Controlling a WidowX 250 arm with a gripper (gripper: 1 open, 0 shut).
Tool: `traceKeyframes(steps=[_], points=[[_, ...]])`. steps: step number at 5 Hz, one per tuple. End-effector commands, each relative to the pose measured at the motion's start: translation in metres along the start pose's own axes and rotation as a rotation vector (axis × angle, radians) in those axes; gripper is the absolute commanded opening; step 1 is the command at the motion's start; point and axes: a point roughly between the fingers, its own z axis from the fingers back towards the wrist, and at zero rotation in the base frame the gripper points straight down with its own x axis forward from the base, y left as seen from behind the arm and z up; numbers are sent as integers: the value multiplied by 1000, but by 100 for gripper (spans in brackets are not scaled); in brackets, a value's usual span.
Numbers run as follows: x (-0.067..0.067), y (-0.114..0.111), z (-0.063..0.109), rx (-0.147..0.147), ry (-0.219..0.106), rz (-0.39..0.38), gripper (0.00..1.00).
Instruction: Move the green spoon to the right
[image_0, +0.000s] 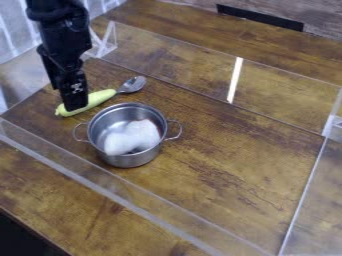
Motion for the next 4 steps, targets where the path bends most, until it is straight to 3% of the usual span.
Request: traceKeyframes(steps=[1, 2, 4], points=[[5, 8, -11, 39, -33, 15, 100], [14, 11, -26, 50, -51, 24, 100], [30, 22, -34, 48, -91, 10, 100]])
